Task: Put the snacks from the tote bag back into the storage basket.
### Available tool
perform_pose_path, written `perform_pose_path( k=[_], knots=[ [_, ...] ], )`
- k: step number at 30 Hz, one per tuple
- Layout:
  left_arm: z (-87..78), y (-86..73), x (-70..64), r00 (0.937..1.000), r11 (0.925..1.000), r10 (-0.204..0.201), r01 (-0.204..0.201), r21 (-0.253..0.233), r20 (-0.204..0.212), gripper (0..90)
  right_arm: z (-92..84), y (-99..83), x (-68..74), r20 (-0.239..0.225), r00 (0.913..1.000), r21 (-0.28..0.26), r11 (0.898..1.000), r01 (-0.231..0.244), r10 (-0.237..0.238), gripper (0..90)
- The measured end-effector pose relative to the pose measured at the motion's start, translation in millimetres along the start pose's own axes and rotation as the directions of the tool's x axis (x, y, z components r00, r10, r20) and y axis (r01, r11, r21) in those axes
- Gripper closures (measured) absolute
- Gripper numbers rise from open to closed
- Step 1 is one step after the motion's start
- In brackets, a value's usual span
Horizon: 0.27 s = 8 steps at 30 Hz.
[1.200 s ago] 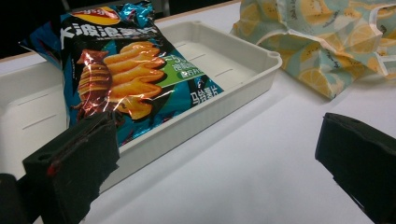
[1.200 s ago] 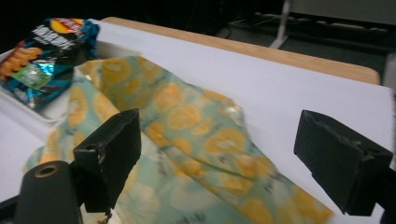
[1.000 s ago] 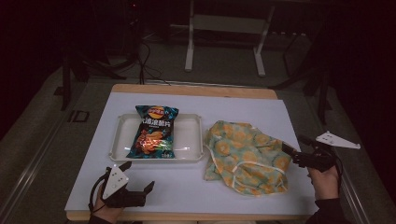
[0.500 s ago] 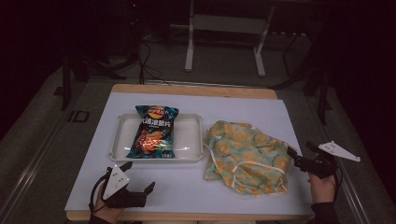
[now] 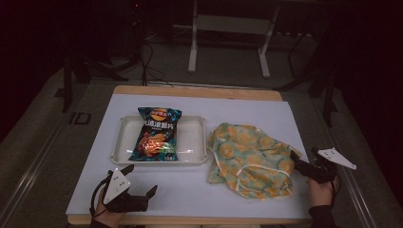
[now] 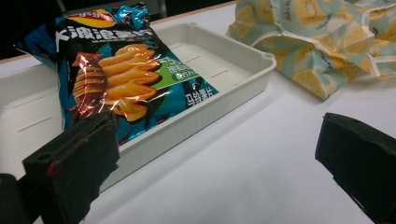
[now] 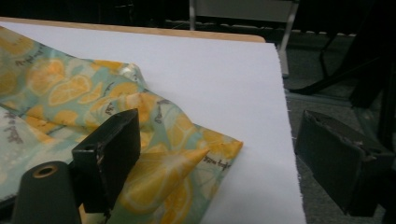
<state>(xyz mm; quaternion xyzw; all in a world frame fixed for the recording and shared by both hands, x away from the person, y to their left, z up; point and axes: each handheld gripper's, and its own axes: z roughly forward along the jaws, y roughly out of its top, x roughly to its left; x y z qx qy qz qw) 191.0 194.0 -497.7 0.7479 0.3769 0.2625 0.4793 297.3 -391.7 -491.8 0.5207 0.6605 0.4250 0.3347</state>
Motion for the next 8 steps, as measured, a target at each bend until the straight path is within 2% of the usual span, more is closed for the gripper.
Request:
perform_pose_path(
  k=[8],
  knots=[
    [0.7,-0.1,0.4,1.0,1.0,-0.003,0.003,0.0,0.0,0.1,-0.1,0.1,0.6,-0.018,0.9997,-0.009,1.0,-0.015,0.015,14.0]
  ],
)
